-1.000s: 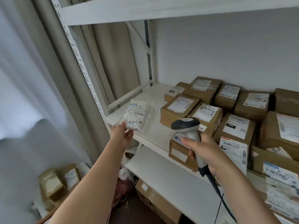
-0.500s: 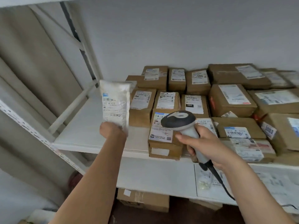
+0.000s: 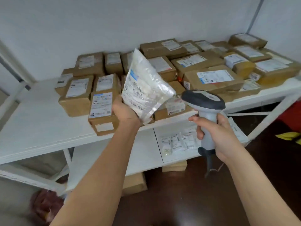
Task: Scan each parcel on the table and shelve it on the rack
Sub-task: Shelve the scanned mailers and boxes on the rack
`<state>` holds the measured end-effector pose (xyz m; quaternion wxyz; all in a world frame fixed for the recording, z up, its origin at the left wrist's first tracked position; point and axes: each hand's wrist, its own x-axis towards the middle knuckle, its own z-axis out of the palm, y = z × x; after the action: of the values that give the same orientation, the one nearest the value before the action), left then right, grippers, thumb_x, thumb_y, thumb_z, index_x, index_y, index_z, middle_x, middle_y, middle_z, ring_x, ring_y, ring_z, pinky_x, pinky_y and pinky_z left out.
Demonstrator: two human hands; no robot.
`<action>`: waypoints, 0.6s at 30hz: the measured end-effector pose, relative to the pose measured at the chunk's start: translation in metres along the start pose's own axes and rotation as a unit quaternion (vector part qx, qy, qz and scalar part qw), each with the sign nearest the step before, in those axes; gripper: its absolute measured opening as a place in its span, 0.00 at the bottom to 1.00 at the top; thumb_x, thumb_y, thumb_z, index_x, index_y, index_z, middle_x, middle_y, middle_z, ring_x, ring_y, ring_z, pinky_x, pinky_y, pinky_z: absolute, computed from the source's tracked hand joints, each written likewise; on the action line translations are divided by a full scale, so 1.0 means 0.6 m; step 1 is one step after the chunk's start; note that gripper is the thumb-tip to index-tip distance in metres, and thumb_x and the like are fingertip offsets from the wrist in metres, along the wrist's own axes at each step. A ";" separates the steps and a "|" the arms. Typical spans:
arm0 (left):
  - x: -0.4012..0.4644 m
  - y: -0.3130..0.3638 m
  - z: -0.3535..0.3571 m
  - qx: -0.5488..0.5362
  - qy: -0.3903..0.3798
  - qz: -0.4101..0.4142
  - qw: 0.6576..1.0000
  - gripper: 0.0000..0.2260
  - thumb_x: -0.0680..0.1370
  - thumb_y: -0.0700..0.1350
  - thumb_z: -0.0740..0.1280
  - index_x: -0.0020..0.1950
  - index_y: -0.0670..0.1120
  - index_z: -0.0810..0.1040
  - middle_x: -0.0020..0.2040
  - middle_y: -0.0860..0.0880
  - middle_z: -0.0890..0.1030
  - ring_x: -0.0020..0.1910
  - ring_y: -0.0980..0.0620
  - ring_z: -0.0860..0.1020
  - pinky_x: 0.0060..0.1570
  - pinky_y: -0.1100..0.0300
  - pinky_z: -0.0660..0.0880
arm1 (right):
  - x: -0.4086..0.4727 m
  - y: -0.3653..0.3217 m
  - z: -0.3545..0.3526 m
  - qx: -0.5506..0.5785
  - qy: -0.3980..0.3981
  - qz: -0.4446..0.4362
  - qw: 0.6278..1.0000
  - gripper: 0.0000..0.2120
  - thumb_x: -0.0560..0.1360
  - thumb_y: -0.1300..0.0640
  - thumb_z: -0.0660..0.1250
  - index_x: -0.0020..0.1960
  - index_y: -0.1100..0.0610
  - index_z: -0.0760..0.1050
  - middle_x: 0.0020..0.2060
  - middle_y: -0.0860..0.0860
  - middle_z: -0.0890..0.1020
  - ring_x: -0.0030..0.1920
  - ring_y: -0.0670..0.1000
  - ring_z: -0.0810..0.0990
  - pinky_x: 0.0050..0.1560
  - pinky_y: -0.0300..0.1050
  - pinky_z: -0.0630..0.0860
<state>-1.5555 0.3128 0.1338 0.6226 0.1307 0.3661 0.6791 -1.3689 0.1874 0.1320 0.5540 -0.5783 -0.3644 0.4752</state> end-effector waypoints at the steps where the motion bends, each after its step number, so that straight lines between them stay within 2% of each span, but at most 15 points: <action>1: -0.015 -0.027 -0.011 0.003 -0.005 -0.008 1.000 0.08 0.73 0.46 0.59 0.40 0.47 0.77 0.43 0.46 0.80 0.47 0.44 0.78 0.51 0.54 0.73 | -0.009 0.011 -0.024 0.001 0.005 0.002 1.000 0.12 0.75 0.60 0.71 0.56 0.65 0.76 0.29 0.54 0.73 0.28 0.48 0.70 0.32 0.40 0.70; 3: -0.036 -0.087 -0.040 0.018 -0.009 -0.032 0.999 0.07 0.72 0.47 0.60 0.41 0.47 0.76 0.43 0.46 0.79 0.44 0.45 0.79 0.48 0.56 0.74 | -0.025 0.033 -0.072 -0.019 0.000 0.013 1.000 0.12 0.76 0.59 0.70 0.56 0.64 0.77 0.27 0.53 0.73 0.28 0.48 0.70 0.35 0.41 0.70; 5: -0.055 -0.148 -0.080 0.052 0.046 -0.060 0.996 0.08 0.73 0.48 0.60 0.42 0.48 0.77 0.42 0.48 0.81 0.43 0.45 0.80 0.45 0.57 0.75 | -0.039 0.057 -0.117 -0.040 -0.012 0.033 0.999 0.13 0.75 0.57 0.70 0.55 0.64 0.77 0.27 0.54 0.73 0.29 0.50 0.71 0.38 0.46 0.70; 6: -0.064 -0.184 -0.104 0.055 0.089 -0.074 0.992 0.06 0.72 0.48 0.61 0.38 0.49 0.75 0.38 0.49 0.79 0.40 0.46 0.79 0.42 0.58 0.74 | -0.046 0.070 -0.143 -0.050 -0.017 0.046 0.998 0.13 0.75 0.56 0.71 0.55 0.64 0.77 0.27 0.54 0.73 0.30 0.51 0.71 0.39 0.48 0.70; 7: -0.068 -0.220 -0.131 0.063 0.118 -0.087 0.987 0.04 0.69 0.49 0.63 0.35 0.50 0.72 0.35 0.49 0.75 0.38 0.46 0.75 0.40 0.58 0.71 | -0.050 0.085 -0.167 -0.061 -0.025 0.058 0.996 0.13 0.75 0.55 0.71 0.55 0.64 0.77 0.27 0.55 0.73 0.30 0.51 0.71 0.40 0.50 0.70; 9: -0.079 -0.277 -0.180 0.090 0.200 -0.109 0.970 0.08 0.59 0.49 0.66 0.33 0.51 0.67 0.33 0.49 0.68 0.38 0.47 0.68 0.37 0.57 0.66 | -0.053 0.116 -0.199 -0.086 -0.040 0.083 0.992 0.11 0.75 0.55 0.72 0.53 0.62 0.78 0.28 0.56 0.74 0.30 0.51 0.71 0.41 0.51 0.69; 10: -0.088 -0.293 -0.197 0.115 0.248 -0.118 0.955 0.08 0.60 0.48 0.65 0.33 0.50 0.67 0.31 0.50 0.68 0.36 0.48 0.68 0.34 0.59 0.65 | -0.051 0.130 -0.208 -0.095 -0.045 0.094 0.990 0.10 0.75 0.56 0.72 0.52 0.61 0.78 0.29 0.57 0.74 0.29 0.51 0.71 0.40 0.50 0.69; 12: -0.094 -0.322 -0.232 0.138 0.344 -0.133 0.919 0.04 0.73 0.43 0.60 0.40 0.46 0.73 0.29 0.49 0.73 0.27 0.49 0.71 0.29 0.64 0.67 | -0.039 0.161 -0.214 -0.110 -0.055 0.114 0.986 0.09 0.76 0.57 0.71 0.52 0.61 0.78 0.28 0.56 0.74 0.29 0.50 0.71 0.39 0.49 0.70; 13: -0.089 -0.342 -0.257 0.142 0.376 -0.135 0.906 0.10 0.78 0.42 0.57 0.49 0.44 0.77 0.35 0.47 0.78 0.30 0.50 0.74 0.33 0.63 0.72 | -0.030 0.178 -0.212 -0.116 -0.057 0.122 0.984 0.09 0.76 0.57 0.71 0.52 0.61 0.77 0.27 0.55 0.74 0.28 0.50 0.71 0.37 0.47 0.70; 14: -0.080 -0.362 -0.282 0.140 0.391 -0.149 0.897 0.14 0.80 0.41 0.55 0.59 0.42 0.77 0.46 0.44 0.81 0.34 0.49 0.75 0.37 0.60 0.75 | -0.021 0.198 -0.209 -0.120 -0.058 0.131 0.982 0.09 0.76 0.58 0.71 0.53 0.62 0.77 0.26 0.54 0.74 0.28 0.49 0.71 0.35 0.44 0.71; 15: -0.064 -0.384 -0.309 0.169 0.387 -0.161 0.892 0.17 0.81 0.41 0.54 0.66 0.41 0.75 0.57 0.42 0.80 0.36 0.50 0.75 0.39 0.59 0.75 | -0.010 0.220 -0.205 -0.121 -0.058 0.137 0.982 0.09 0.77 0.58 0.70 0.53 0.62 0.77 0.25 0.53 0.73 0.27 0.49 0.71 0.33 0.41 0.71; 16: -0.044 -0.400 -0.328 0.207 0.370 -0.176 0.888 0.18 0.83 0.41 0.53 0.71 0.38 0.71 0.63 0.40 0.78 0.36 0.52 0.73 0.37 0.60 0.74 | 0.003 0.245 -0.200 -0.120 -0.057 0.137 0.982 0.09 0.77 0.59 0.70 0.53 0.63 0.76 0.25 0.53 0.73 0.27 0.48 0.71 0.32 0.39 0.71; 18: 0.005 -0.444 -0.372 0.252 0.318 -0.178 0.897 0.18 0.84 0.39 0.54 0.73 0.35 0.67 0.62 0.40 0.78 0.37 0.54 0.73 0.35 0.63 0.76 | 0.032 0.305 -0.192 -0.122 -0.052 0.138 0.982 0.09 0.76 0.59 0.70 0.53 0.64 0.76 0.25 0.54 0.73 0.27 0.49 0.70 0.32 0.39 0.70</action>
<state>-1.4977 0.2294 -0.1985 0.5295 -0.0073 0.7205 0.4477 -1.2726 0.1497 -0.0589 0.3892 -0.6604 -0.3647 0.5286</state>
